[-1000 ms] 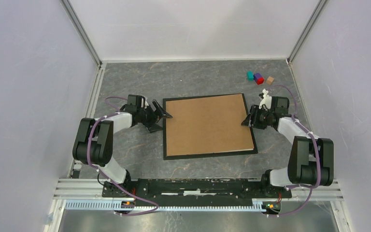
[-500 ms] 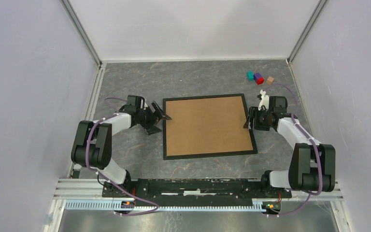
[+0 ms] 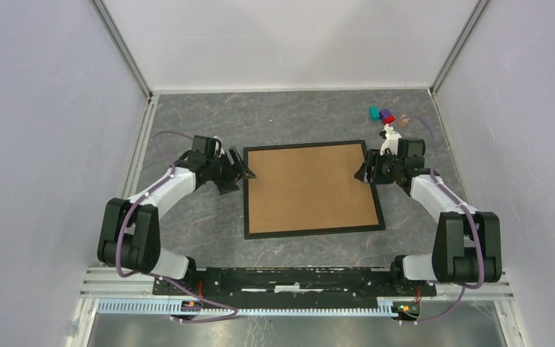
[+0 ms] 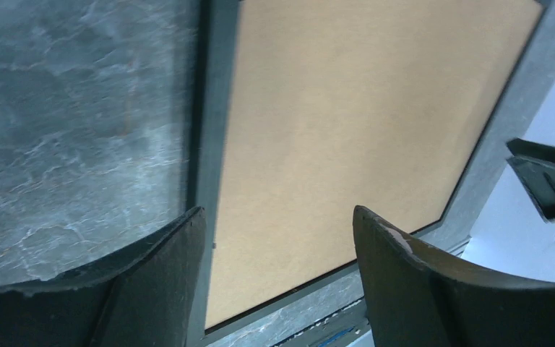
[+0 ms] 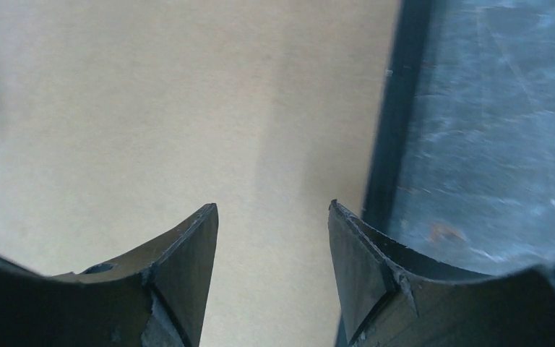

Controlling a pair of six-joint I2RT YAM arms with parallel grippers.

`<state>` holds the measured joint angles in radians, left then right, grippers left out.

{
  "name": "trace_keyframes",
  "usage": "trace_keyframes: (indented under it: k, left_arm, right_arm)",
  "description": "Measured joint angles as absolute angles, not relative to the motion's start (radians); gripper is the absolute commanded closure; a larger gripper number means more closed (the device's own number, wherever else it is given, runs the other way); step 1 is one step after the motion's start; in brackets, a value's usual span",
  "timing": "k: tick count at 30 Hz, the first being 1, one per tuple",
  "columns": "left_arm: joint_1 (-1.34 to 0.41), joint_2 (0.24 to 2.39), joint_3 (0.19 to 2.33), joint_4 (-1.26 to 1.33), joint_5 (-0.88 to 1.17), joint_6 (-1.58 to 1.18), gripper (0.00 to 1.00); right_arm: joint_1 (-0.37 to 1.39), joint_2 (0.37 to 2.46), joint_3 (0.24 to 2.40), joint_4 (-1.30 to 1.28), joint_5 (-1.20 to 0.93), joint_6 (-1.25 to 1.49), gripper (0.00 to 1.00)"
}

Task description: Put the photo into the frame

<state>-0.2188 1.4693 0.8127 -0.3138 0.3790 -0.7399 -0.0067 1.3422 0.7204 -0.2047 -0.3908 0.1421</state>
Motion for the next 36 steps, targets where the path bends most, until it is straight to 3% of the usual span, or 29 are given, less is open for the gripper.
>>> trace_keyframes:
  k: [7,17,20,23,24,29,33,36]
  left_arm:
    - [-0.331,1.497,0.892,-0.278,0.403,-0.725,0.25]
    - [-0.463,1.692,0.925,-0.235,0.429,-0.731,0.19]
    - [-0.461,1.692,0.928,-0.240,0.424,-0.731,0.17]
    - [-0.462,1.687,0.941,-0.265,0.418,-0.724,0.12]
    - [-0.462,1.679,0.945,-0.284,0.410,-0.719,0.10]
    - [-0.459,1.575,1.004,-0.425,0.382,-0.663,0.03]
    - [-0.459,1.486,1.109,-0.490,0.383,-0.609,0.01]
    - [-0.461,1.474,1.144,-0.479,0.436,-0.596,0.00]
  right_arm:
    - [-0.007,1.420,0.605,0.005,-0.600,0.241,0.37]
    - [0.031,1.433,0.533,0.088,-0.635,0.261,0.35]
    - [0.040,1.392,0.547,0.005,-0.593,0.236,0.25]
    - [0.046,1.356,0.600,-0.097,-0.539,0.206,0.04]
    - [0.046,1.344,0.622,-0.123,-0.518,0.198,0.02]
    - [-0.039,1.313,0.762,-0.221,-0.438,0.153,0.02]
    - [-0.162,1.305,0.731,-0.218,-0.421,0.147,0.02]
    - [-0.167,1.305,0.662,-0.196,-0.428,0.145,0.09]
